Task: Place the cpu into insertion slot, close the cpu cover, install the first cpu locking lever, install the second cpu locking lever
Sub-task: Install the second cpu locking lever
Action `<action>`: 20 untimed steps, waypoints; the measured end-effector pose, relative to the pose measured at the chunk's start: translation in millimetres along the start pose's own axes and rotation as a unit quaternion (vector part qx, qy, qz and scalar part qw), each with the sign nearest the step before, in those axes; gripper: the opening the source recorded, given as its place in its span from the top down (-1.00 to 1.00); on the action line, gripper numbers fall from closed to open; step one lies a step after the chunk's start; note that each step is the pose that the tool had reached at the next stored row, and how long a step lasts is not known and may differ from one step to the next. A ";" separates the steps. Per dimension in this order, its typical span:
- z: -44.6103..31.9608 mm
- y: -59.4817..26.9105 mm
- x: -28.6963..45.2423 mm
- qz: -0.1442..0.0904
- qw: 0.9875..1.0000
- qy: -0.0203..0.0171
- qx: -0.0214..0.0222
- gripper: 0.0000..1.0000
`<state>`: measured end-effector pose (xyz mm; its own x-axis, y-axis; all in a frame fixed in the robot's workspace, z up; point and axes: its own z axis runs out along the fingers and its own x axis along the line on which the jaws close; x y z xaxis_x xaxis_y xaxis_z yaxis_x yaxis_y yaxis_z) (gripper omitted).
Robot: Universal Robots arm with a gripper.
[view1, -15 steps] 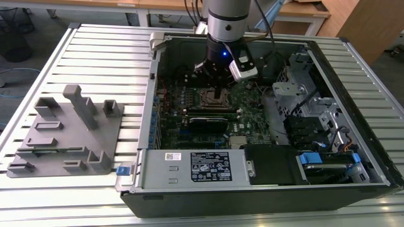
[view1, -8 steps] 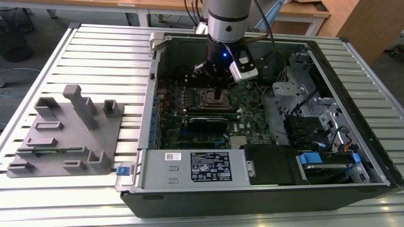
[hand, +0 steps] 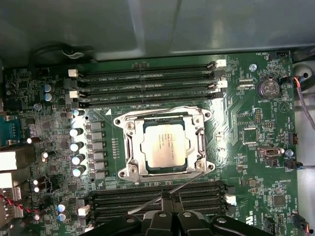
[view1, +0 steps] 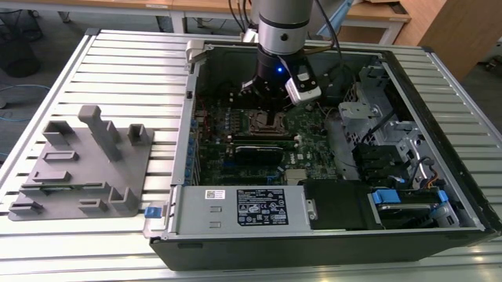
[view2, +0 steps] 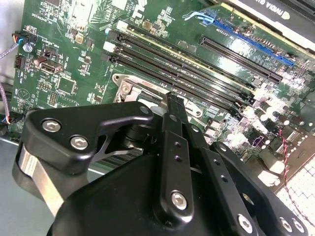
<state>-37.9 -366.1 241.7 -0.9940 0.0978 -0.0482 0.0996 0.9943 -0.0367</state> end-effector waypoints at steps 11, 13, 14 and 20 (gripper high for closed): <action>2.9 -0.8 15.5 0.000 1.000 -0.008 -0.001 0.79; 3.9 -0.9 18.5 0.000 1.000 -0.009 -0.001 0.79; 4.5 -1.0 20.1 0.000 1.000 -0.009 -0.001 0.79; 10.4 -1.6 28.9 0.000 1.000 -0.011 -0.001 0.79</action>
<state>-66.3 -365.3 230.0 -0.9928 0.0976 -0.0698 0.1003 0.9943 -0.0349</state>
